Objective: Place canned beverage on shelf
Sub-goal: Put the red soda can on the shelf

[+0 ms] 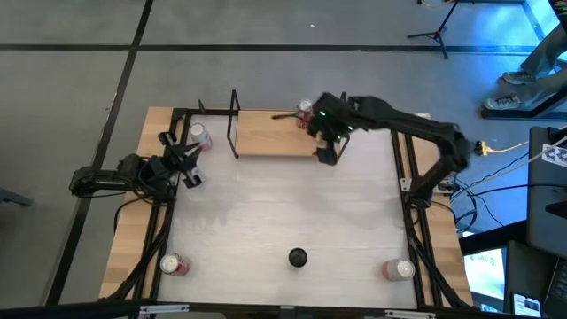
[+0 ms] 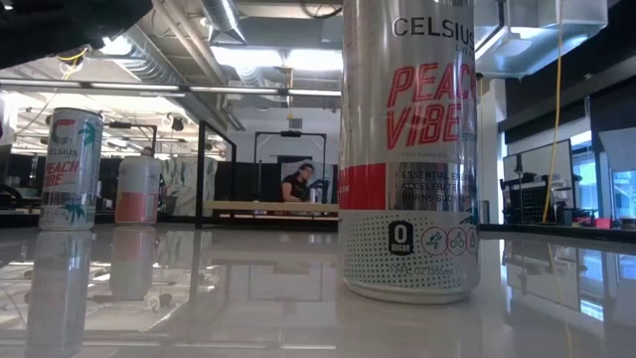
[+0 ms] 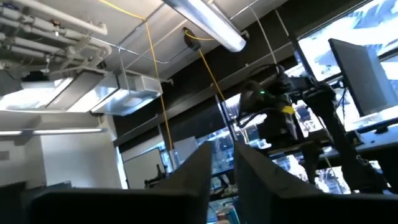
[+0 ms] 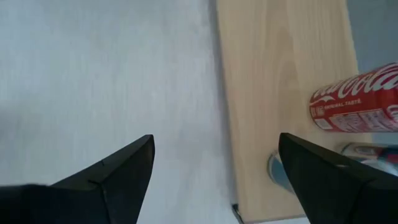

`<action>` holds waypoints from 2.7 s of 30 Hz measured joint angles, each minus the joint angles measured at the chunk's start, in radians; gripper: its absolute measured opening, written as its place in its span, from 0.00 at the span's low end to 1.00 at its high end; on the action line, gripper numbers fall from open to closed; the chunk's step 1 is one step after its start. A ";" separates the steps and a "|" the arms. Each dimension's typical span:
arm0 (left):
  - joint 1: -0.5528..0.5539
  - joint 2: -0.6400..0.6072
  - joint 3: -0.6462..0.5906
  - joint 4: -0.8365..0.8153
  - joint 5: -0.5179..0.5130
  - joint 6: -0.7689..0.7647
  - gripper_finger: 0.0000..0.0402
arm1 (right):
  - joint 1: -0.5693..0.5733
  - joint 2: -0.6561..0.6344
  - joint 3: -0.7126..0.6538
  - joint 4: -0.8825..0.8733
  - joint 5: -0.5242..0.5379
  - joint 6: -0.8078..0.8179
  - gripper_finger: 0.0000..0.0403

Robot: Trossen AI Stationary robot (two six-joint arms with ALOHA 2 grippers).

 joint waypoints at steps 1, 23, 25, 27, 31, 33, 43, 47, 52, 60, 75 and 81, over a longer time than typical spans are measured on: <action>0.000 0.002 0.000 -0.001 0.006 -0.009 0.21 | 0.010 -0.042 -0.068 0.058 0.011 0.005 0.84; -0.034 0.648 0.362 -0.419 -0.037 -0.534 0.55 | 0.084 -0.436 -0.828 1.081 0.056 -0.077 0.84; -0.054 0.682 0.453 -0.588 -0.036 -0.587 0.55 | 0.084 -0.436 -0.828 1.106 0.054 -0.077 0.84; -0.078 0.723 0.566 -0.754 -0.036 -0.643 0.55 | 0.085 -0.436 -0.828 1.129 0.053 -0.077 0.84; -0.128 0.805 0.780 -1.090 -0.036 -0.762 0.55 | 0.084 -0.436 -0.827 1.143 0.053 -0.073 0.84; -0.152 0.841 0.870 -1.251 -0.036 -0.829 0.55 | 0.084 -0.436 -0.827 1.143 0.052 -0.053 0.84; -0.183 0.879 1.102 -1.443 0.082 -1.134 0.55 | 0.084 -0.408 -0.827 1.141 0.061 -0.045 0.84; -0.177 0.874 1.103 -1.400 0.085 -1.064 0.55 | 0.084 -0.406 -0.827 1.130 0.063 -0.049 0.84; -0.147 0.886 1.103 -1.436 0.095 -1.061 0.56 | 0.084 -0.406 -0.827 1.104 0.063 -0.049 0.84; -0.103 0.933 1.102 -1.475 0.141 -1.059 0.71 | 0.085 -0.406 -0.827 1.112 0.063 -0.044 0.84; -0.090 0.986 1.102 -1.282 0.260 -0.921 0.77 | 0.085 -0.406 -0.827 1.104 0.063 -0.042 0.84; -0.130 1.131 1.102 -1.195 0.280 -0.887 0.77 | 0.085 -0.406 -0.827 1.104 0.063 -0.042 0.84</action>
